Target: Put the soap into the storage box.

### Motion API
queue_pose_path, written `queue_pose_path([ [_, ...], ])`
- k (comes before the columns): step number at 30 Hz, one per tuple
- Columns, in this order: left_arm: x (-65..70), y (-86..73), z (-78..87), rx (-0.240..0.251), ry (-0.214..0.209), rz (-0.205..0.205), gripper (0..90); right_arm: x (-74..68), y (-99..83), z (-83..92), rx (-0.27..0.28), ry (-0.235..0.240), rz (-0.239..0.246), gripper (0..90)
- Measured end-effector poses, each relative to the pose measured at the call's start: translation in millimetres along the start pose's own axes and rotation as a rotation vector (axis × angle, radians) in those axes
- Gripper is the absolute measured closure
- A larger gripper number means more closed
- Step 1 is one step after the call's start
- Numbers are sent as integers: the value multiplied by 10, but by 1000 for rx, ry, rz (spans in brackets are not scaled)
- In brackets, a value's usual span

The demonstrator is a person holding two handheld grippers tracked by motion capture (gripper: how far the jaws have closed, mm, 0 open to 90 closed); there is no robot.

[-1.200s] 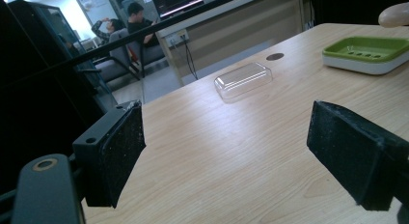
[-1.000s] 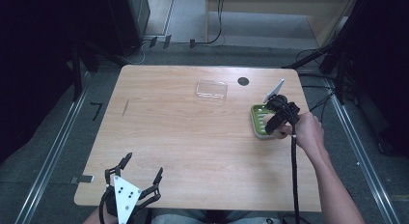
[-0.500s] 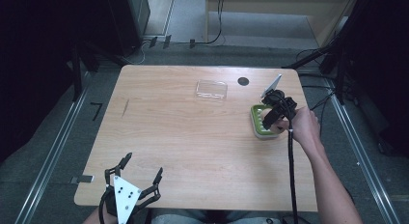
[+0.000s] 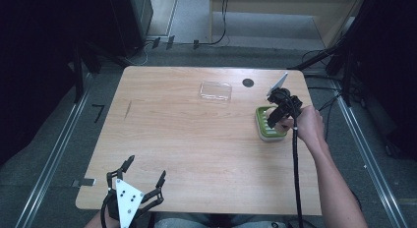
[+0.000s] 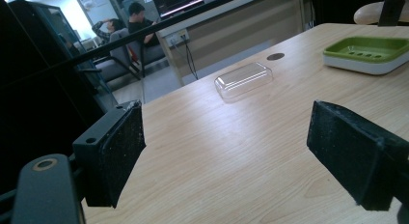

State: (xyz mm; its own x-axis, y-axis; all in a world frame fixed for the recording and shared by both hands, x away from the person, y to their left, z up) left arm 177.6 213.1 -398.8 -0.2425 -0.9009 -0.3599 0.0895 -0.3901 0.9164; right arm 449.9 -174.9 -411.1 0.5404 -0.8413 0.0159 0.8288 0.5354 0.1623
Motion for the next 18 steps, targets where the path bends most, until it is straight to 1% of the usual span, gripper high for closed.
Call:
queue_pose_path([
  [5, -1, 0, 2, 0, -1, -1, 138, 28, 29, -6, 9, 4, -13, 334],
  [7, -2, -1, 2, 0, -1, -1, 138, 39, 52, -5, 9, -10, -16, 334],
  [12, -4, -1, 2, 0, -1, -2, 138, 52, 80, -39, 6, -21, -27, 334],
  [18, -2, -1, 10, 5, 1, -5, 139, 93, 81, -70, 19, -20, -49, 334],
])
Point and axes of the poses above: each handheld gripper's, and its own axes: z roughly backward along the jaws, y roughly out of its top, x roughly to its right, the point moved 3 cm from there along -z, roughly forward along the jaws, and after that the axes turned 3 degrees about y, right-handed, at the moved point
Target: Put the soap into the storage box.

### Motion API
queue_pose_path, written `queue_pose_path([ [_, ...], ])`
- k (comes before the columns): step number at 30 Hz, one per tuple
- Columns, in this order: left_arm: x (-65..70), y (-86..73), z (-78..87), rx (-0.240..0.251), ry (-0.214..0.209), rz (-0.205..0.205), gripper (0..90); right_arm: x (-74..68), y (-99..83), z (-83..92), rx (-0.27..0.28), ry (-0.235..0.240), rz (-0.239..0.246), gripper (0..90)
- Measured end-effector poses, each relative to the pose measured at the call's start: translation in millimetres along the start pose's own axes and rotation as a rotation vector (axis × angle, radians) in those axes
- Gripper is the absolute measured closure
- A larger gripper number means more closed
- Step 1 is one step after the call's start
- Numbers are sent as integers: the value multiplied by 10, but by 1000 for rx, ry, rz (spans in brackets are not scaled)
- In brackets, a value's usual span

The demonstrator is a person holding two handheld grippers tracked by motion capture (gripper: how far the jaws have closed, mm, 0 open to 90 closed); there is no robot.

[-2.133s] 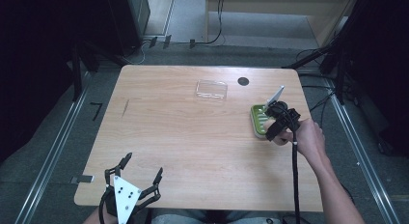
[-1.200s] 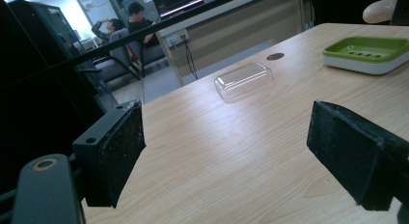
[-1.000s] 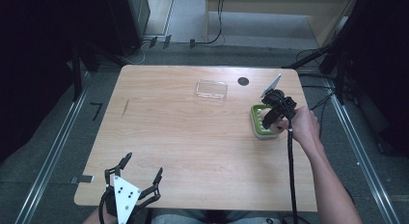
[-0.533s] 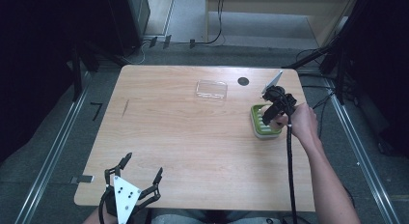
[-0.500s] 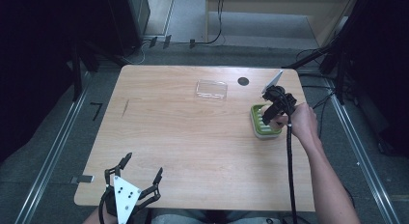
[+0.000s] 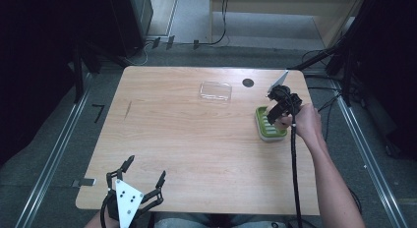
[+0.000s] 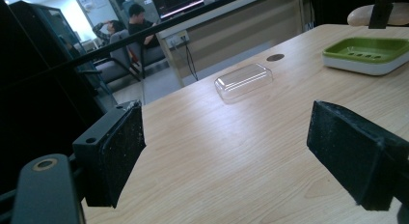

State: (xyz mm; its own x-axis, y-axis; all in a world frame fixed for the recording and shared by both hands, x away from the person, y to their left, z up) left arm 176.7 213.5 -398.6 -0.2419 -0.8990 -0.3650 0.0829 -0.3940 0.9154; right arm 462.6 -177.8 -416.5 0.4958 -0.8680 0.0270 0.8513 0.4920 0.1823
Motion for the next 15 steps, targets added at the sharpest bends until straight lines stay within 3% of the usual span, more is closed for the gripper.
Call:
queue_pose_path([
  [15, 11, 2, -2, 1, -1, -5, 138, 64, 29, -123, -7, 30, -67, 334],
])
Point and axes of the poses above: each handheld gripper's, and its own axes: z roughly backward along the jaws, y roughly out of its top, x roughly to its right, the point moved 3 cm from there along -z, roughly forward along the jaws, and after that the axes turned 3 degrees about y, right-handed, at the moved point
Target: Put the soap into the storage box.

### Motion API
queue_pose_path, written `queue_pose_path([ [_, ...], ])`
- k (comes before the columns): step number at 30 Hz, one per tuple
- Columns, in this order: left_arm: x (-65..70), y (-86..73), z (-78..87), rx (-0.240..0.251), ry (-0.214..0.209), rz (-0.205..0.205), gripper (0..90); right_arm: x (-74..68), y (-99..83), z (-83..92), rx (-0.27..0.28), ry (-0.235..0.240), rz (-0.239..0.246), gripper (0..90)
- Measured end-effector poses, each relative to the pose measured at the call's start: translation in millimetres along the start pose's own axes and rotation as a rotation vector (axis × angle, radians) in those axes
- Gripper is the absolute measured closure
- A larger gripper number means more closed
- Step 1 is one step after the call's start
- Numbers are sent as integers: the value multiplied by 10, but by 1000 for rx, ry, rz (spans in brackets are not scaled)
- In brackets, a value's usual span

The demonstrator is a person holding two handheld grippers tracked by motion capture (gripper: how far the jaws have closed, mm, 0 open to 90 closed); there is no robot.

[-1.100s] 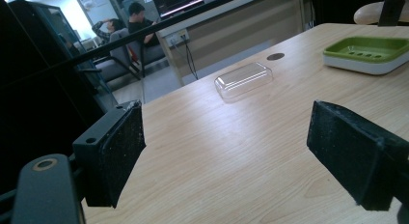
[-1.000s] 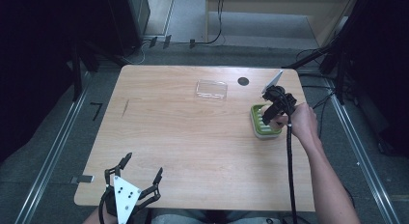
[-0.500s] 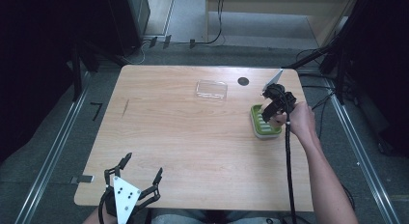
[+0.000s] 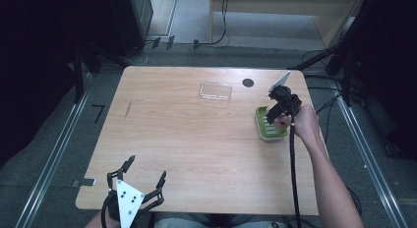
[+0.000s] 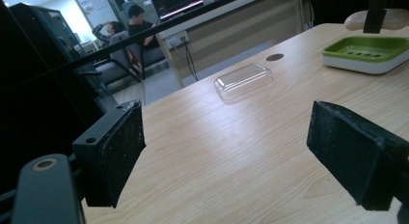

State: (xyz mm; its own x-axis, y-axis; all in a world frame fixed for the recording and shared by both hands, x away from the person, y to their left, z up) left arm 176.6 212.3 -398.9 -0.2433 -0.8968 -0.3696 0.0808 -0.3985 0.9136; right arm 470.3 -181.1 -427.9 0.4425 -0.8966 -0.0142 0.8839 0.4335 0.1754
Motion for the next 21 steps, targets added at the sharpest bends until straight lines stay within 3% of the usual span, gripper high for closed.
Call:
queue_pose_path([
  [15, -4, -2, 2, 2, 1, 0, 138, -31, 98, -84, 6, 25, -28, 333],
  [21, 0, -1, 0, 2, -1, -1, 138, -3, 101, -133, 13, 47, -63, 333],
])
Point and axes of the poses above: each handheld gripper's, and its own axes: z roughly backward along the jaws, y roughly out of its top, x roughly to its right, the point moved 3 cm from there along -z, roughly forward along the jaws, and after that the axes turned 3 degrees about y, right-handed, at the moved point
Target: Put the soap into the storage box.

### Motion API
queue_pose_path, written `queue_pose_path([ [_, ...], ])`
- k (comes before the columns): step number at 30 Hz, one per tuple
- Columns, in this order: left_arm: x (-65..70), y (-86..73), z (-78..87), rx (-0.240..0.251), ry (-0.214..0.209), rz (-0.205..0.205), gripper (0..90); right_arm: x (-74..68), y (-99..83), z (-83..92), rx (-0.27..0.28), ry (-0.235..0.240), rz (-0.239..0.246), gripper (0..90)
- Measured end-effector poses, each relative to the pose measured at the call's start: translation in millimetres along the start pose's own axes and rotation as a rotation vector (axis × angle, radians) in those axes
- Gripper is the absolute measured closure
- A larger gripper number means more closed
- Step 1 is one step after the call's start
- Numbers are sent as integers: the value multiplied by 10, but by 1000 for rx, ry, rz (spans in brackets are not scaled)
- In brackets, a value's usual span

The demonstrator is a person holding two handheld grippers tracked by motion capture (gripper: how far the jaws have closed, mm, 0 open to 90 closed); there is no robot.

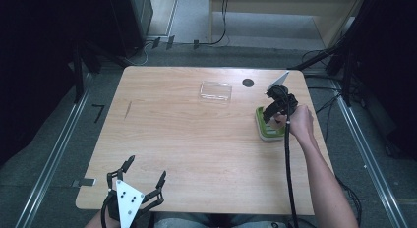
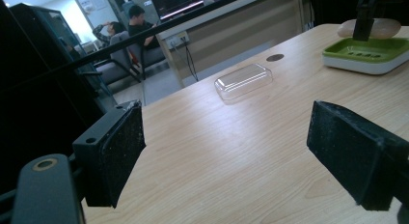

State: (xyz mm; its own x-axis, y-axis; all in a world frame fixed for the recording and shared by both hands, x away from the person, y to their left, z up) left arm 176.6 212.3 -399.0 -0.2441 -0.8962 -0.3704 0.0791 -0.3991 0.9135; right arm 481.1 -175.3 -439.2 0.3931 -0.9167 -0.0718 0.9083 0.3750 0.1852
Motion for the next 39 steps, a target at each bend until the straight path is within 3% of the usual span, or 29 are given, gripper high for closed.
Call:
queue_pose_path([
  [13, 0, -1, 1, 2, 0, -2, 138, 27, 12, -133, 7, 28, -92, 333],
  [39, 7, -1, -1, 1, -3, -6, 139, 82, 5, -346, -14, 24, -161, 331],
])
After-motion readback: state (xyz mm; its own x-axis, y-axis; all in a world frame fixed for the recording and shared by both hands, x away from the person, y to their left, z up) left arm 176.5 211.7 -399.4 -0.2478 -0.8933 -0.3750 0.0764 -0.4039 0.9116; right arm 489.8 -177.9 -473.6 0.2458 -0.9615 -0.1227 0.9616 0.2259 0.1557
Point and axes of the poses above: each handheld gripper's, and its own axes: z roughly backward along the jaws, y roughly out of its top, x roughly to its right, the point moved 3 cm from there along -z, roughly forward along the jaws, and after that the axes turned 3 degrees about y, right-handed, at the moved point
